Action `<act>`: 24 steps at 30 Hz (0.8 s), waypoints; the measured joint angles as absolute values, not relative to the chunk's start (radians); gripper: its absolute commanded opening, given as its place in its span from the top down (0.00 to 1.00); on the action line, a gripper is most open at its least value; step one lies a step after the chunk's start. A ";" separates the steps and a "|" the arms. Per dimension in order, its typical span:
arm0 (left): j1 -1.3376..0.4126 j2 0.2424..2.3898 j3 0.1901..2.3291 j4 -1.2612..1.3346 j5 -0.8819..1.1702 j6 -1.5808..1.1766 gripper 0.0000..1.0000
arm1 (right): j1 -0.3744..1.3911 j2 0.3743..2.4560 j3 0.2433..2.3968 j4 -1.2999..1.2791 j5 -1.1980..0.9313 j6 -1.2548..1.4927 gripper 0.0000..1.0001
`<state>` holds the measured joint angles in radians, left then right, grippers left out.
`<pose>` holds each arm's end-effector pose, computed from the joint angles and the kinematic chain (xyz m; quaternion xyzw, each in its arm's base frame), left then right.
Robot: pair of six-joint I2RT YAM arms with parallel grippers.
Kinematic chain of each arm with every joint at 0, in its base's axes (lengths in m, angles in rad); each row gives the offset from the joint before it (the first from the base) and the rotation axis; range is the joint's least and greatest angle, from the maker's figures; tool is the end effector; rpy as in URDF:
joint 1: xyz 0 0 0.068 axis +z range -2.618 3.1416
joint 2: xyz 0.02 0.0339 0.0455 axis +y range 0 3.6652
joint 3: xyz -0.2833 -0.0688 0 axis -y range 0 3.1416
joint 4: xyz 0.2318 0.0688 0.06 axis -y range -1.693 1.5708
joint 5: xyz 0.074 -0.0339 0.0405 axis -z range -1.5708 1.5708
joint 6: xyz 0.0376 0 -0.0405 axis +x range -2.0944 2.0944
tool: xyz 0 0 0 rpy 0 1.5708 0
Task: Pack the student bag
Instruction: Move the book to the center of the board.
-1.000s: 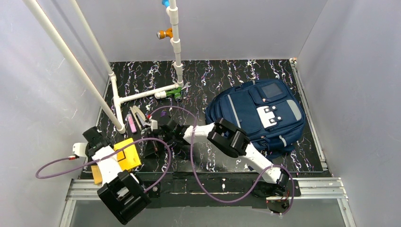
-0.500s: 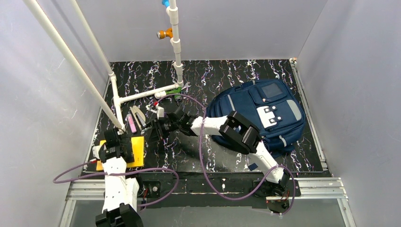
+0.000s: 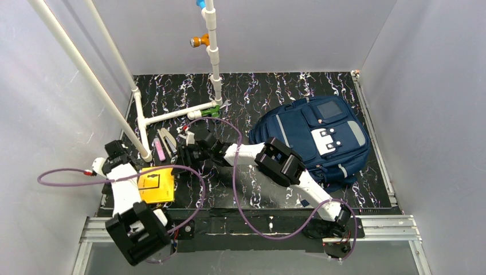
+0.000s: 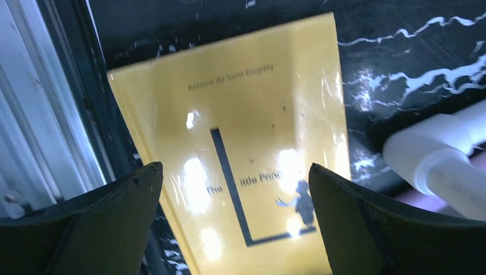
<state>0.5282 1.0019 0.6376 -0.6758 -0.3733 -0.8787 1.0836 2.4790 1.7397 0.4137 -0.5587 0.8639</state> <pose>0.1317 0.0927 0.2316 -0.6505 0.6917 0.1314 0.2850 0.2424 0.5001 0.1421 -0.2454 0.7585 0.5895 0.1299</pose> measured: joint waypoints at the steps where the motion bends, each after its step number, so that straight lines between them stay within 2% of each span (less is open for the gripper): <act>1: 0.550 1.039 0.648 -0.655 -0.378 -0.813 0.02 | 1.082 2.479 1.746 0.411 -0.551 0.862 0.46; 5: 0.583 1.122 0.663 -0.566 -0.383 -0.583 0.02 | 1.082 2.481 1.747 0.398 -0.541 0.859 0.46; 11: 0.602 1.117 0.663 -0.405 -0.359 -0.351 0.02 | 1.080 2.481 1.747 0.392 -0.551 0.853 0.46; 24: 0.619 1.366 0.684 -0.148 -0.300 -0.164 0.02 | 1.080 2.481 1.737 0.399 -0.591 0.834 0.46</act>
